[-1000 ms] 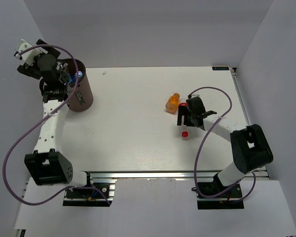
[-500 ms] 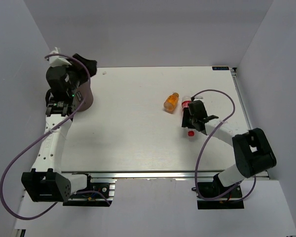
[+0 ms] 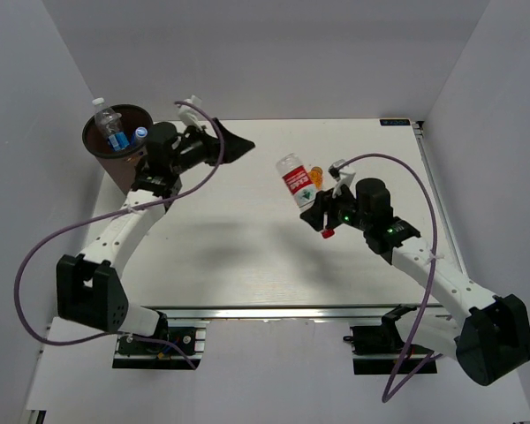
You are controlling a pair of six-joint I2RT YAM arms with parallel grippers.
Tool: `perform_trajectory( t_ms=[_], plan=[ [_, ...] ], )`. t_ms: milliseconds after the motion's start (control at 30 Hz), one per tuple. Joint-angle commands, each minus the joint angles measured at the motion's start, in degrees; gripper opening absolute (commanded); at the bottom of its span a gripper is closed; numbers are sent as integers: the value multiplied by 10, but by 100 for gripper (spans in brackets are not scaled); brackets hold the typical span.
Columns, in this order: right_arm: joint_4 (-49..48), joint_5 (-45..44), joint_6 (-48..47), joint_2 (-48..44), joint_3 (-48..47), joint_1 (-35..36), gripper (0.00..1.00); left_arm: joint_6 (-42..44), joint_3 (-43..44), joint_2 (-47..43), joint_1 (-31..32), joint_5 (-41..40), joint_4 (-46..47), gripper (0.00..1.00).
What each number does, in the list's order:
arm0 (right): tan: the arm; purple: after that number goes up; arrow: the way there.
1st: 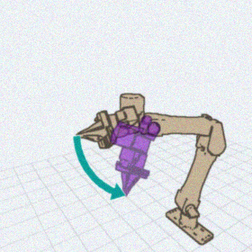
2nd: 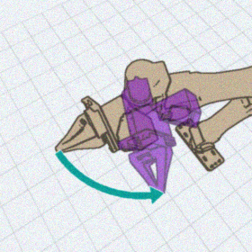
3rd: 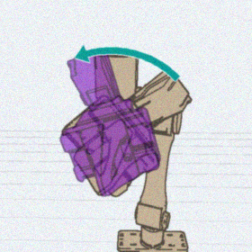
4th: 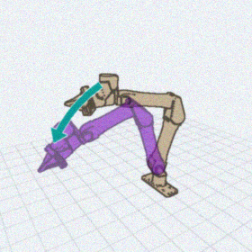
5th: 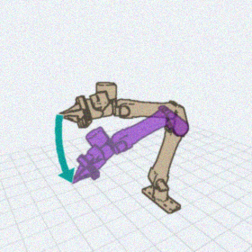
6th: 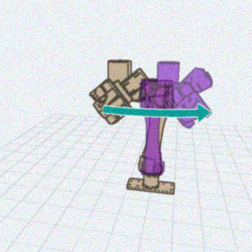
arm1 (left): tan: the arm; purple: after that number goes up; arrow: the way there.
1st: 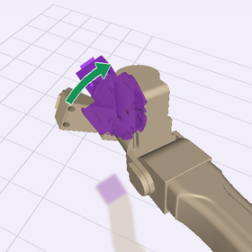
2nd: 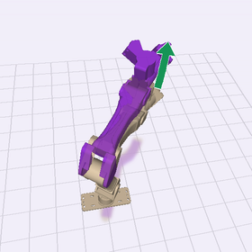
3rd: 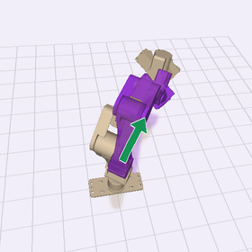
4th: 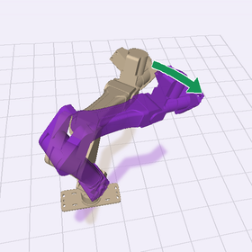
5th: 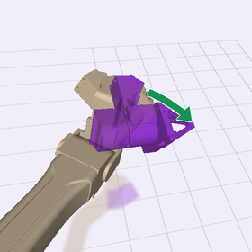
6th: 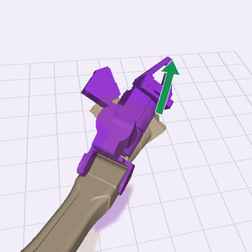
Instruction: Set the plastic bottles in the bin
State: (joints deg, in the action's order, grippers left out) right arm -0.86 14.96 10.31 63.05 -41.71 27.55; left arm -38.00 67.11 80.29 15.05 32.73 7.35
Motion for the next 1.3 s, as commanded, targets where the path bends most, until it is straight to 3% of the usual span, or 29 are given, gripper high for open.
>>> perform_trajectory(
  t_ms=[0, 133, 367, 467, 500, 600, 633, 667, 700, 733, 767, 800, 867, 933, 1067, 1267],
  plan=[
    [-46, 131, -37, -13, -7, 29, 31, -6, 9, 23, 53, 83, 41, 98],
    [-65, 154, -24, -20, -14, 39, 30, 6, 13, 49, 106, 85, 36, 98],
    [-69, 152, -13, -21, -29, 42, 29, 6, -7, 55, 137, 76, 48, 98],
    [-74, 126, -5, -26, -25, 42, 27, 5, -14, 50, 136, 66, 48, 79],
    [-73, 115, -2, -28, -23, 42, 27, 6, -15, 48, 137, 60, 48, 59],
    [-79, 60, 9, -29, -20, 42, 28, 5, -25, 40, 136, 58, 56, 45],
    [-80, 52, 9, -29, -20, 42, 28, 5, -26, 38, 136, 58, 54, 34],
    [-80, 51, 10, -30, -21, 42, 29, 5, -26, 36, 136, 55, 53, 29],
    [-79, 53, 11, -28, -21, 42, 46, 5, -26, 33, 137, 52, 53, 25],
    [-77, 60, 11, -26, -25, 42, 62, 4, -23, 32, 136, 49, 47, 12],
    [-75, 63, 9, -26, -27, 42, 86, 6, -13, 31, 136, 38, 37, 9],
    [-71, 60, 10, -23, -28, 42, 89, 28, -2, 27, 137, 26, 21, 7],
    [-61, 32, 10, -23, -30, 41, 89, 59, 42, 20, 136, -61, -57, 0],
    [-37, -43, 9, -23, -32, 40, 89, 90, 67, 3, 134, -141, -128, 0],
    [8, -178, 22, 5, -53, -5, 89, 116, 94, -34, 121, -265, -165, 0],
    [92, -216, 37, 115, -136, -111, 89, 171, 115, -97, 110, -475, -204, 0]
  ],
)
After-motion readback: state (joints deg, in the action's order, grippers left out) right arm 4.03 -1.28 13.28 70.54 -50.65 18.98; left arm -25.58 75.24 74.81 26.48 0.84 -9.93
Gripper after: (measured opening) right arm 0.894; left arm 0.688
